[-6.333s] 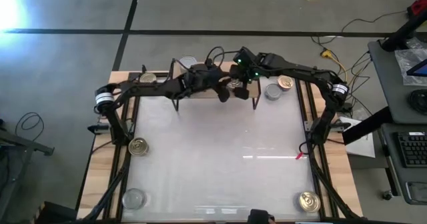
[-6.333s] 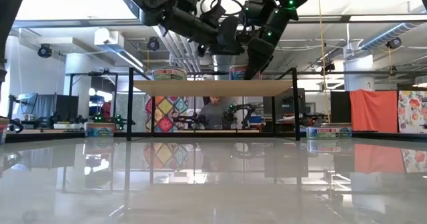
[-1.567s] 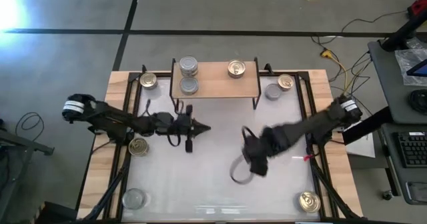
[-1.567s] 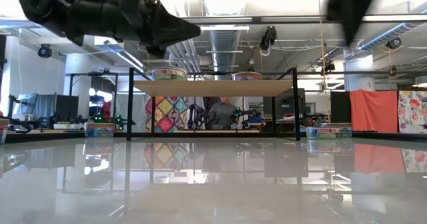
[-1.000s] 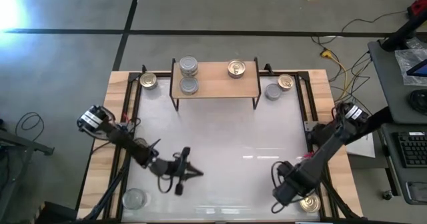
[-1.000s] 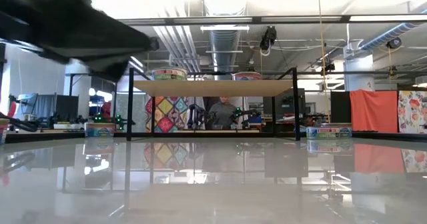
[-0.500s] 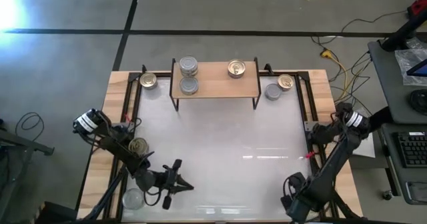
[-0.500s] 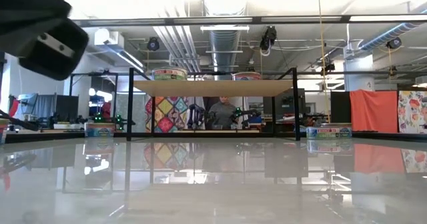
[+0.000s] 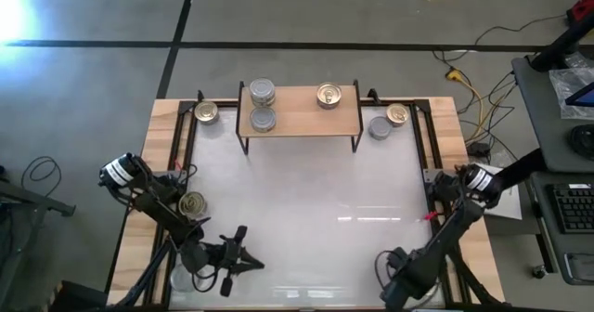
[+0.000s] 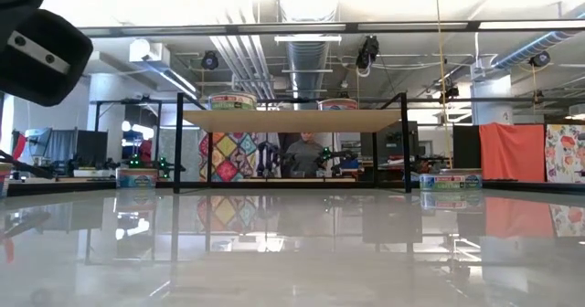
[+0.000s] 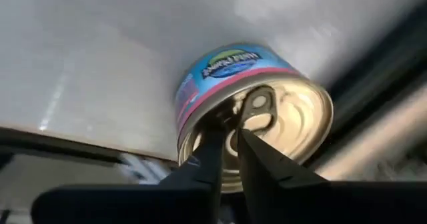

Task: Stack canned seafood by type on shelf
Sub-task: Put the blue tuna can on the shelf

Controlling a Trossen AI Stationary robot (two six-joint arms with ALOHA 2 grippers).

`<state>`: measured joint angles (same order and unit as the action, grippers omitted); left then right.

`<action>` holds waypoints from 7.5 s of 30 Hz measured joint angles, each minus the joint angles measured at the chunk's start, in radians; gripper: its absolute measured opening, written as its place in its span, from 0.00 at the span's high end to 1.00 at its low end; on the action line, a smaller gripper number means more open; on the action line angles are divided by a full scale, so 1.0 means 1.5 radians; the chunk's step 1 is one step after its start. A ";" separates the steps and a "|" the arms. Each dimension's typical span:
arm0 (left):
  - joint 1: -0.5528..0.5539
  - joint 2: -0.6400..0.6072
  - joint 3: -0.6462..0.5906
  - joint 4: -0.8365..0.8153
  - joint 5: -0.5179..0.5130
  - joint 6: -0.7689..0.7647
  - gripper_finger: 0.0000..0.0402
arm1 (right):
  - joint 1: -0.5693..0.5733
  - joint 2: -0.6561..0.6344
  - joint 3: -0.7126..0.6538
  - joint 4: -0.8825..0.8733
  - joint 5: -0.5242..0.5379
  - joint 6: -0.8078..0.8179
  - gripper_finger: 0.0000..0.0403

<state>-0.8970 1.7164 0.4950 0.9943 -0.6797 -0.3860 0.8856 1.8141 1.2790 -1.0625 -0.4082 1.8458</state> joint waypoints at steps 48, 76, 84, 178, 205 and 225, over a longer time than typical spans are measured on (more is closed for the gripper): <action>0.321 0.000 0.000 -0.013 -0.018 0.211 1.00 | -0.300 0.002 0.024 0.025 0.377 -0.801 0.96; 0.387 0.000 0.001 -0.094 -0.010 0.302 1.00 | -0.340 -0.037 -0.020 0.062 0.142 -0.717 0.96; 0.390 0.000 0.001 -0.095 -0.010 0.298 1.00 | -0.366 -0.037 -0.049 0.181 0.210 -0.760 0.96; 0.344 0.264 0.168 -0.017 0.065 0.027 1.00 | -0.284 0.035 -0.360 1.043 0.722 -0.952 0.01; 0.373 0.209 0.122 -0.003 0.076 0.063 1.00 | -0.342 -0.092 -0.332 0.915 0.623 -0.965 0.08; 0.389 -0.002 0.105 -0.017 0.062 0.317 1.00 | -0.576 -0.357 -0.330 0.848 0.680 -1.192 0.08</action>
<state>-0.3137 1.7132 0.6517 0.9691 -0.5869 0.0901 0.0219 1.2791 0.7841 0.2091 0.6122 0.0584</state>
